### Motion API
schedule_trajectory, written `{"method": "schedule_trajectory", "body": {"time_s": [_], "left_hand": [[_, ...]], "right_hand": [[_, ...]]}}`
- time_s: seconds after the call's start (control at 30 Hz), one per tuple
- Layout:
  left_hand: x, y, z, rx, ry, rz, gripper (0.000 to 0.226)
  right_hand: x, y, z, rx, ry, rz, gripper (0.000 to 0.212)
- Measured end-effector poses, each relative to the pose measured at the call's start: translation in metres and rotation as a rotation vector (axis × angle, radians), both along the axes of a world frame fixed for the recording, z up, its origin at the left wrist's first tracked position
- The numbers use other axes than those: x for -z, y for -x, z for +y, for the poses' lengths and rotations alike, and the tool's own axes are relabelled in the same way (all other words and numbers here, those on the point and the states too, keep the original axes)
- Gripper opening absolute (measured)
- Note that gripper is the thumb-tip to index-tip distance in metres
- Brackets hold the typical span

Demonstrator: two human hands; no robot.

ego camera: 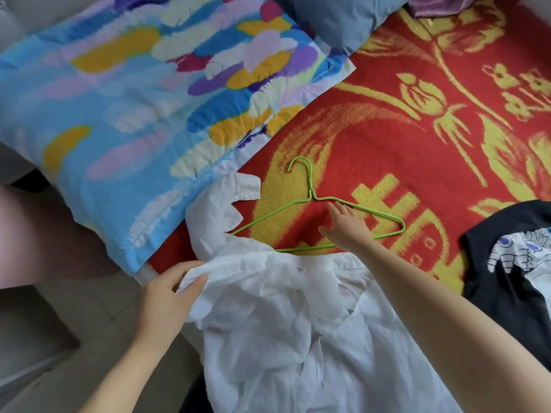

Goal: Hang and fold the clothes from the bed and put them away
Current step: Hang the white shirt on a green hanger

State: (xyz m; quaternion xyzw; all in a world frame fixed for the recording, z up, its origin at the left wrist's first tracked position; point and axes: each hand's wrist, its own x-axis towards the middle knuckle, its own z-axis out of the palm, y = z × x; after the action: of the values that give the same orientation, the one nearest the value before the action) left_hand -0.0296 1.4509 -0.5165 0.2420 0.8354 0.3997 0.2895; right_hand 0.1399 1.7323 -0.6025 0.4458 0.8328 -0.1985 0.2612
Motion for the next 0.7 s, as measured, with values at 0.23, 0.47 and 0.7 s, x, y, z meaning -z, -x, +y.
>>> {"method": "schedule_trajectory", "body": {"time_s": [0.23,0.47,0.7], "left_hand": [[0.012,0.011,-0.004,-0.025,-0.033,-0.037,0.029],[0.01,0.018,-0.004,-0.047,-0.054,-0.102,0.033],[-0.002,0.014,-0.008,-0.068,-0.071,-0.154,0.033]], "right_hand": [[0.025,0.043,0.006,0.1,-0.109,0.048,0.082],[0.03,0.059,0.016,0.08,-0.219,-0.046,0.07],[0.01,0.021,0.008,0.322,0.16,0.074,0.036]]}}
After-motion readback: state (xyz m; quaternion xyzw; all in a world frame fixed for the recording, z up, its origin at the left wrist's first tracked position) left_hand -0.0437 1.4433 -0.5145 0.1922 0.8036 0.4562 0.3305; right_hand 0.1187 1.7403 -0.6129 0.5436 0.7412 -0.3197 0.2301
